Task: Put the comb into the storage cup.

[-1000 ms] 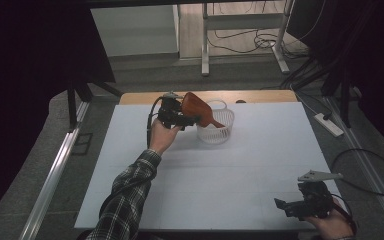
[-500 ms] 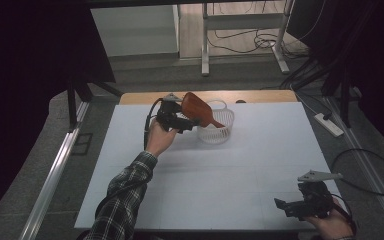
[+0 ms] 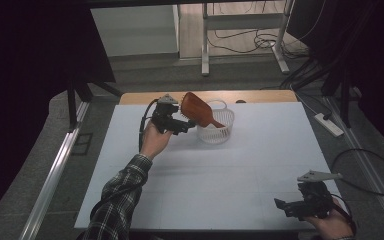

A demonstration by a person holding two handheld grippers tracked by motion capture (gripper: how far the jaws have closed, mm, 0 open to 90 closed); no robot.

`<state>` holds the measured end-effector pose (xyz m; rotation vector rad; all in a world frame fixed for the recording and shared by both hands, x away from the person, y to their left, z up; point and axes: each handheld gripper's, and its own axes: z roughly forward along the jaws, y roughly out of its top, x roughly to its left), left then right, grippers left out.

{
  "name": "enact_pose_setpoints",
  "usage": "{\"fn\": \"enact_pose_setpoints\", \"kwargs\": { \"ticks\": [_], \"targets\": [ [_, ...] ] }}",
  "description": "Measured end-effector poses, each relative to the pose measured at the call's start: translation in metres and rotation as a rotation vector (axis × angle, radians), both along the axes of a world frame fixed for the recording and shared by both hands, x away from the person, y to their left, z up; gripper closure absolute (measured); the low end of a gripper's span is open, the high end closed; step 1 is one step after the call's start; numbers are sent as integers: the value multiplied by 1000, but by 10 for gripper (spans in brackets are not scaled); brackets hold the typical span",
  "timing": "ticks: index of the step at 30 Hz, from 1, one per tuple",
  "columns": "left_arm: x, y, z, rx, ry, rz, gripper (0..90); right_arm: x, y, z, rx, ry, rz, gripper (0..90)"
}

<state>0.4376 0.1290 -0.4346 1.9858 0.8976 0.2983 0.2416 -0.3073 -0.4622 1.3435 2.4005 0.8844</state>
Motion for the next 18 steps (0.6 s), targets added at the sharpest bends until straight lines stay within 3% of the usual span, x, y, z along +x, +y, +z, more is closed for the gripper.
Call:
{"fn": "enact_pose_setpoints", "kwargs": {
  "ticks": [10,18],
  "targets": [
    [-5,15,-7,-69,-36,-32,21,0,0,0,-3,1,-1,3],
    [-12,22,-8,-67,-42,-19,13,0,0,0,-4,0,-2,4]
  ]
}}
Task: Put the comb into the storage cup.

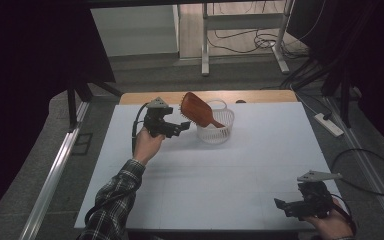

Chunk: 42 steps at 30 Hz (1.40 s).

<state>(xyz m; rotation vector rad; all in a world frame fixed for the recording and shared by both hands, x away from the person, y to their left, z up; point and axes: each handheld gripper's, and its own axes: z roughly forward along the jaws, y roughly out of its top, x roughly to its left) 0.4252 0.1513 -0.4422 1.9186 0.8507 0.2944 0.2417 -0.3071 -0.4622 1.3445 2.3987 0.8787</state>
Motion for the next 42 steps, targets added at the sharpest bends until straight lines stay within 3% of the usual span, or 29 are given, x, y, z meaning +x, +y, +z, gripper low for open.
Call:
{"fn": "enact_pose_setpoints", "kwargs": {
  "ticks": [10,22,30,42],
  "targets": [
    [-14,0,-4,52,-7,25,0,0,0,0,0,-4,0,3],
    [-25,6,-8,38,0,36,0,-1,0,1,0,-7,5,0],
    [-31,6,-10,60,-11,41,0,-2,0,1,1,-13,8,1],
    [-43,11,-10,65,12,48,0,-3,0,2,-1,-28,5,0]
  ]
}}
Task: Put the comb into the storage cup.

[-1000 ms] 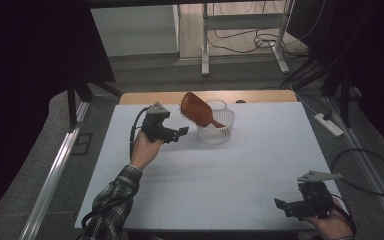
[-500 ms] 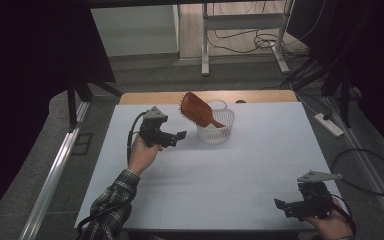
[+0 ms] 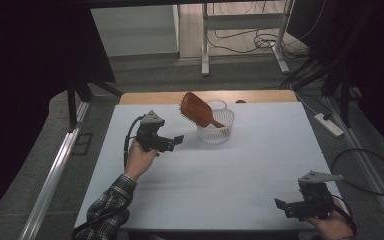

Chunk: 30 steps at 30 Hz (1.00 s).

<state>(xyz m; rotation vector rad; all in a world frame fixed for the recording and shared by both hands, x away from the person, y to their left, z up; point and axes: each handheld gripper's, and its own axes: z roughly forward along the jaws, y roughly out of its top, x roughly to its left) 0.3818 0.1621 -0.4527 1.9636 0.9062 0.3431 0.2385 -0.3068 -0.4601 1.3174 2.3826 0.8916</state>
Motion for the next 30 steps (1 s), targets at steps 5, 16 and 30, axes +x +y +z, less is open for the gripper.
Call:
{"fn": "enact_pose_setpoints", "kwargs": {
  "ticks": [5,16,30],
  "targets": [
    [-5,2,0,-6,12,3,0,0,0,0,1,-3,2,0],
    [-15,7,0,6,17,4,0,0,1,0,-2,-6,9,0],
    [-28,16,-4,-3,42,10,0,-1,1,0,-2,-6,16,0]
  ]
}}
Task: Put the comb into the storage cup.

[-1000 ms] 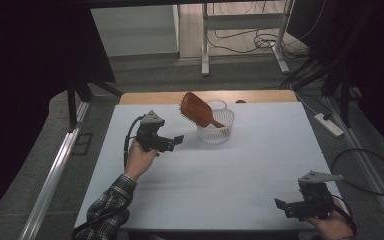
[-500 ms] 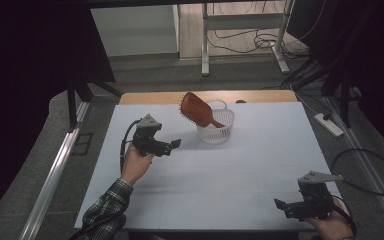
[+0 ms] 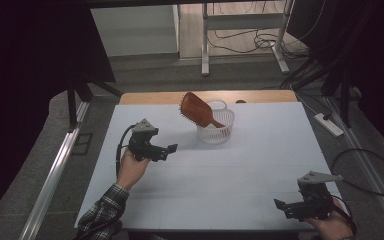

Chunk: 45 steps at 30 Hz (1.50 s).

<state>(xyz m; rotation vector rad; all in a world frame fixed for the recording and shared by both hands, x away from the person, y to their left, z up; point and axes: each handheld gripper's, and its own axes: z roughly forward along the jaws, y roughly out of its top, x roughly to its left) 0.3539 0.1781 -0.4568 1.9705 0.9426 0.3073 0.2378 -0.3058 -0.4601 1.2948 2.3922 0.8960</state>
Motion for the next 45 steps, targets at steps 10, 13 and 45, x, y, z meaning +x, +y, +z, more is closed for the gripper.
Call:
{"fn": "enact_pose_setpoints", "kwargs": {
  "ticks": [10,13,45],
  "targets": [
    [-10,7,1,-10,2,4,0,0,0,0,-2,-1,4,0],
    [-12,8,2,-11,3,5,0,0,0,0,-1,-1,3,0],
    [-46,25,4,-15,0,14,0,-1,0,0,-2,-4,3,0]
  ]
}}
